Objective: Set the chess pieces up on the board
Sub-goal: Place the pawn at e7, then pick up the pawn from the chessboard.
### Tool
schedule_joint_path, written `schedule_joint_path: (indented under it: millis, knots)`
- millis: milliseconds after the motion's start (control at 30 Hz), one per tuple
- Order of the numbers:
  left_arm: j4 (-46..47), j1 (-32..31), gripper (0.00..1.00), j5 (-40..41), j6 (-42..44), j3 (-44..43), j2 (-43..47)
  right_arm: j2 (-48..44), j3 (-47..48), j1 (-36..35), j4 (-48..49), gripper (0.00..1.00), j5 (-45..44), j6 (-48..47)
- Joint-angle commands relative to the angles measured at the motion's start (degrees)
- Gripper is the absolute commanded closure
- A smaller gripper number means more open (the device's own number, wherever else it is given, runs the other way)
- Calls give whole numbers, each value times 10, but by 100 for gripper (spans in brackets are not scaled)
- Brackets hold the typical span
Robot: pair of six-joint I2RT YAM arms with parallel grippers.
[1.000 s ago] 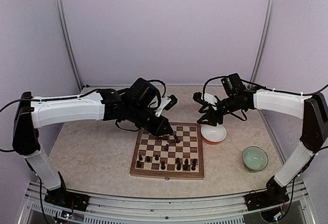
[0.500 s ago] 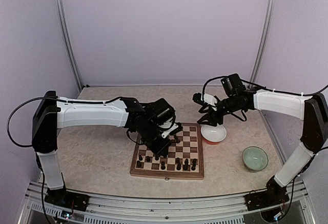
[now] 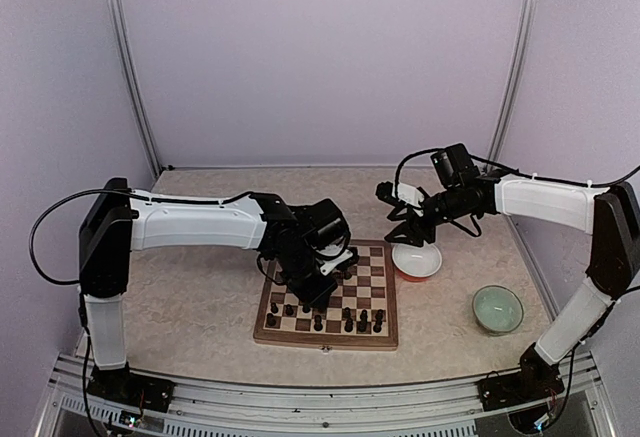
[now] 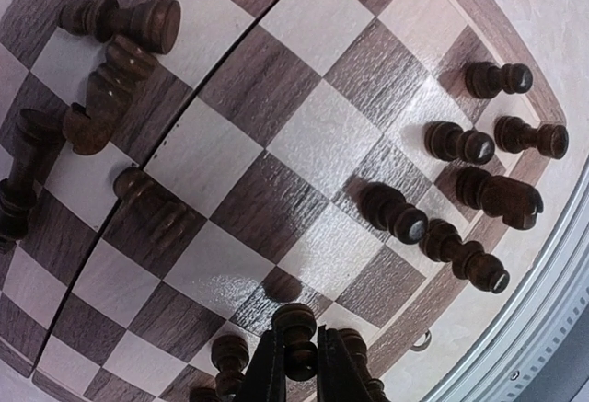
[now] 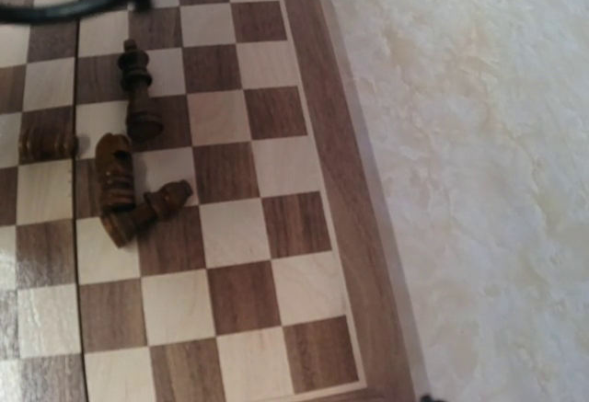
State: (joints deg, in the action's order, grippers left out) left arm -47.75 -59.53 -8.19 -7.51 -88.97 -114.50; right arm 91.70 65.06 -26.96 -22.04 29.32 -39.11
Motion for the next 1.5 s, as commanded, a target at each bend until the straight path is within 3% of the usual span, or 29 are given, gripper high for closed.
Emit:
schedule_joint_path:
  millis: [0,600,1200,1467]
  knots:
    - [-16,-4,90,4,11,-14,-11,-5,-5,-3,-8,43,6,-3]
    - [-20,-6,85,-1,14,-25,-32,-2,-4,-3,-10,43,8,-6]
    - [-37,-3,71,-11,9,-44,-2,-6,-3,-3,-12,42,8,-6]
    - [0,31,64,45,-93,-36,26,-6,-3,-3,-11,42,7,-5]
